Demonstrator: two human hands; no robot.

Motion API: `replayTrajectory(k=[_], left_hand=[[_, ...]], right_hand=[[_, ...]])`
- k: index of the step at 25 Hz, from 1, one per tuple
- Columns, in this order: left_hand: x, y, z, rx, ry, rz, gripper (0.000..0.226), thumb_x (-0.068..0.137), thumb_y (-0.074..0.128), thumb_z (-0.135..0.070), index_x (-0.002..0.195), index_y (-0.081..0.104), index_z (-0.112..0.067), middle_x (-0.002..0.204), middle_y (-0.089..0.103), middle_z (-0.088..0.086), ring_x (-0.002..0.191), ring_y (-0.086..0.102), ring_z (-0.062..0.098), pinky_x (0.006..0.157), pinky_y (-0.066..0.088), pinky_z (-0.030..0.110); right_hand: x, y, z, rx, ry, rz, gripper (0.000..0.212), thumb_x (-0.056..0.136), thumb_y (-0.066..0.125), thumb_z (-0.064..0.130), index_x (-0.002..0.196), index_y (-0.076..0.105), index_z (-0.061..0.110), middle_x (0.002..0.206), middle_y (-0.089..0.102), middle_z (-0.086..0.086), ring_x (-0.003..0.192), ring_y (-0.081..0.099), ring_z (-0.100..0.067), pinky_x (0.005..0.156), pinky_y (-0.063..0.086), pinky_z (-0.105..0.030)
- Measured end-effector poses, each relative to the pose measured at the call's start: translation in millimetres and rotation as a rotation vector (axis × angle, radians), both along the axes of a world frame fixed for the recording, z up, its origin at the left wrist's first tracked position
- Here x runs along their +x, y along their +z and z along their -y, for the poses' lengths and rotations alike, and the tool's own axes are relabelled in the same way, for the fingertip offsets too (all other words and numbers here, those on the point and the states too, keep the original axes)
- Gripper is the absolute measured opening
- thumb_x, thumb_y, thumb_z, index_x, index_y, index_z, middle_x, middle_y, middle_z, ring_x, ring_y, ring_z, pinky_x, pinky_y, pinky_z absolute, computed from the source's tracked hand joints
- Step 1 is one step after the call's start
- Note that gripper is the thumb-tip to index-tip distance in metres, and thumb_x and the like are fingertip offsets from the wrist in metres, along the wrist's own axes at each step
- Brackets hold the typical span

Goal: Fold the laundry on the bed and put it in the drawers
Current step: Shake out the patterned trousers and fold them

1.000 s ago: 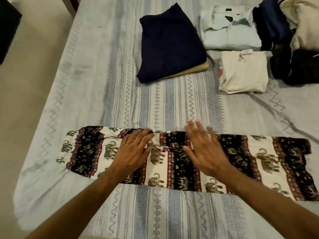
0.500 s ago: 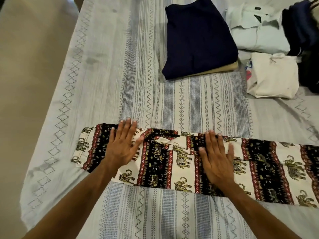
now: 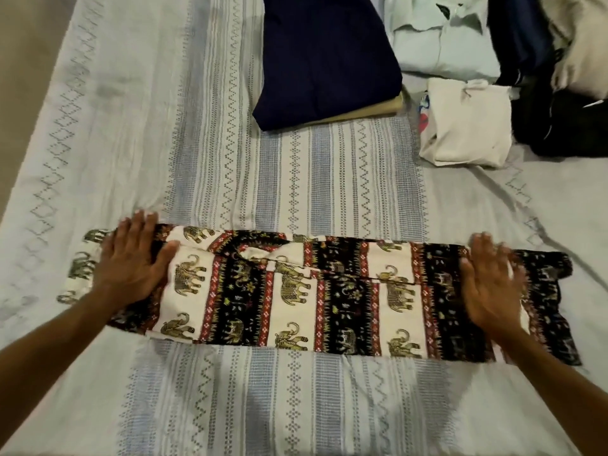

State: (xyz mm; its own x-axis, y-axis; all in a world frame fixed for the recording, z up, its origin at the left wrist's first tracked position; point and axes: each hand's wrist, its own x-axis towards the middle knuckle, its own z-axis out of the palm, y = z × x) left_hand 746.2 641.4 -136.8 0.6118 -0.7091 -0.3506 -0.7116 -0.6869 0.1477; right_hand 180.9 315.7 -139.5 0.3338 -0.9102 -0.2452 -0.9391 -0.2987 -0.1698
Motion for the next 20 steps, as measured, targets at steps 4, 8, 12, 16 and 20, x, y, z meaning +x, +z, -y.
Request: replayTrajectory(k=[4,8,12,16,20], left_hand=[[-109,17,55,-0.296,0.129,0.079,0.074,0.106,0.009,-0.06,0.163,-0.017,-0.021,0.172,-0.018,0.004,0.159,-0.015,0.024,0.127,-0.005,0.059],[-293,17,167,-0.35,-0.194,-0.073,0.069,0.109,0.016,-0.05,0.164,-0.012,-0.019,0.172,-0.02,0.004,0.159,-0.017,0.026,0.128,-0.001,0.059],[-438,-5,265,-0.312,-0.531,-0.009,0.072,0.109,0.022,-0.058,0.166,-0.004,-0.022,0.173,-0.013,0.001,0.159,-0.014,0.024,0.128,0.005,0.057],[-475,-19,284,-0.242,-0.446,0.02,0.076,0.108,0.024,-0.061,0.166,-0.001,-0.019,0.174,-0.009,0.003,0.16,-0.009,0.023,0.126,0.011,0.057],[-471,-17,284,-0.237,-0.476,0.018,0.078,0.107,0.025,-0.061,0.166,-0.003,-0.018,0.173,-0.012,0.003,0.16,-0.009,0.023,0.127,0.008,0.059]], right_hand=[[-71,0,44,-0.018,-0.012,-0.018,0.067,0.104,0.0,0.061,0.165,-0.006,0.035,0.173,-0.01,0.011,0.16,-0.01,-0.016,0.126,-0.003,-0.06],[-107,-6,71,-0.029,0.008,0.019,0.062,0.107,0.007,0.055,0.164,-0.009,0.037,0.173,-0.012,0.011,0.159,-0.014,-0.014,0.127,0.0,-0.059],[-114,0,77,-0.077,-0.195,0.078,0.073,0.105,0.032,0.065,0.157,0.029,0.014,0.163,0.03,-0.018,0.15,0.027,-0.037,0.121,0.021,-0.059],[-102,19,69,-0.038,-0.427,0.063,0.073,0.094,0.055,0.068,0.125,0.05,0.002,0.122,0.059,-0.02,0.117,0.055,-0.042,0.091,0.047,-0.052],[-98,26,84,0.195,-0.577,0.207,0.053,0.089,0.064,0.066,0.103,0.068,0.014,0.094,0.069,-0.004,0.094,0.067,-0.032,0.08,0.052,-0.039]])
